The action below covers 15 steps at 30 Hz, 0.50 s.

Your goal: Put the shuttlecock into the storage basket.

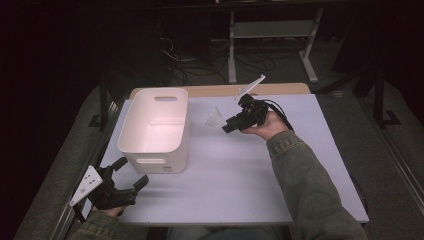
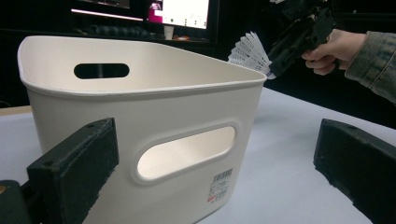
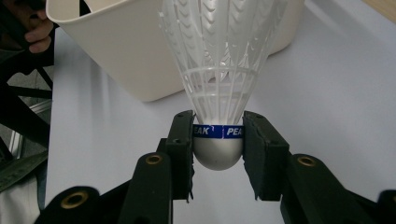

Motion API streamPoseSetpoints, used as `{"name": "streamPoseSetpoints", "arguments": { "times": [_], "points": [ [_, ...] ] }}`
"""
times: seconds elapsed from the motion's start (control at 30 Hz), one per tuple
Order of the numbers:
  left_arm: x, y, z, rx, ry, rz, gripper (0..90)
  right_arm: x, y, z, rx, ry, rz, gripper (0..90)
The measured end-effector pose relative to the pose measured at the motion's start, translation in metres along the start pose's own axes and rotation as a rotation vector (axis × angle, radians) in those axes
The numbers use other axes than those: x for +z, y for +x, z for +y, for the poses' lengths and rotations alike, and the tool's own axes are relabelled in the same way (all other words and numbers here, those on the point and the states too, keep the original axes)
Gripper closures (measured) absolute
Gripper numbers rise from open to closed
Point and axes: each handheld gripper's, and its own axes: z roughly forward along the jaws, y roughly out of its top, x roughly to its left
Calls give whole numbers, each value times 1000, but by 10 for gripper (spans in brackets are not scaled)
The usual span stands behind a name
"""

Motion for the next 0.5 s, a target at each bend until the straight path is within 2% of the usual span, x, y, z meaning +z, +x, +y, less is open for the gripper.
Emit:
{"name": "streamPoseSetpoints", "arguments": {
  "times": [0.27, 0.5],
  "points": [
    [0, 0, 0, -1, 0, -1, 0, -4, 7, 11, -23, -10, -2, 640],
    [0, 0, 0, -7, -3, -2, 0, -7, 16, 22, -43, 12, 1, 640]
  ]
}}
